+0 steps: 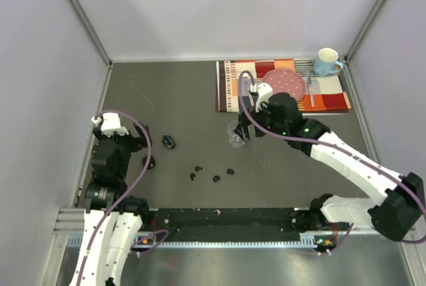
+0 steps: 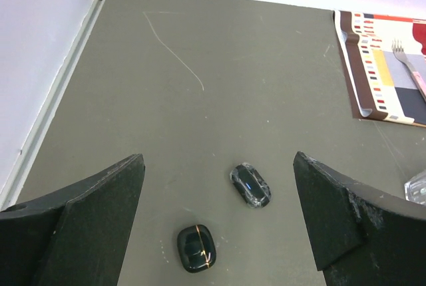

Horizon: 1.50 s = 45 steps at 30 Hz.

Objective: Insert the wireless bluetooth earbuds into the charging case
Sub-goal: Pick up the charging case at the center of the board.

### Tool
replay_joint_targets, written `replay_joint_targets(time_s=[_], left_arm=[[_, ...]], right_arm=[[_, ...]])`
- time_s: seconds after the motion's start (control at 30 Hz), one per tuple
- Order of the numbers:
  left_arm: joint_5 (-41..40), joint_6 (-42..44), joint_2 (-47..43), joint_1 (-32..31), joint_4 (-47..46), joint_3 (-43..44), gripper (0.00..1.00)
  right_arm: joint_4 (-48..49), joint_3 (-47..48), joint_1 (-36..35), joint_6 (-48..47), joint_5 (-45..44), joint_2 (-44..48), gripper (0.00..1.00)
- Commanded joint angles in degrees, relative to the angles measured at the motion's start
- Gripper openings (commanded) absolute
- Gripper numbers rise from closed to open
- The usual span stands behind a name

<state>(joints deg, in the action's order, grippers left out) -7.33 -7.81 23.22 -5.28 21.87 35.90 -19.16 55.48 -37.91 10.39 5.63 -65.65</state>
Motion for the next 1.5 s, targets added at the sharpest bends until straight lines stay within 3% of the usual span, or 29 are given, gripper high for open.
replay_joint_targets(time_s=[0.0,0.17,0.33,0.43,0.8,1.17,1.47], left_arm=[[-3.13,-0.18,-0.81,0.09,-0.6,-0.48,0.99],[-3.65,-0.8,0.15,0.09,0.02,-0.04,0.99],[-9.45,-1.59,2.52,0.09,1.95,1.45,0.99],[-7.53,-1.85,5.07,0.09,2.74,2.33,0.99],[-10.94,-2.73,4.46,0.18,3.27,2.16,0.99],[-14.11,-3.35,1.21,0.18,3.71,2.07,0.99],[-15.52,-3.44,0.07,0.18,3.8,2.07,0.99]], right_arm=[[2.54,6.03,-5.14,-2.39,-4.39,-5.52,0.99],[4.92,8.5,-9.46,-3.19,-5.45,-11.69,0.99],[8.08,9.73,-13.49,-3.19,-4.93,-17.92,0.99],[13.08,9.82,-16.48,-4.06,-5.19,-20.65,0.99],[26.01,17.36,-18.25,1.81,-1.16,-36.46,0.98],[23.9,31.87,-18.34,9.64,-1.5,-51.68,0.87],[20.13,39.34,-19.22,9.21,2.19,-59.76,0.79]])
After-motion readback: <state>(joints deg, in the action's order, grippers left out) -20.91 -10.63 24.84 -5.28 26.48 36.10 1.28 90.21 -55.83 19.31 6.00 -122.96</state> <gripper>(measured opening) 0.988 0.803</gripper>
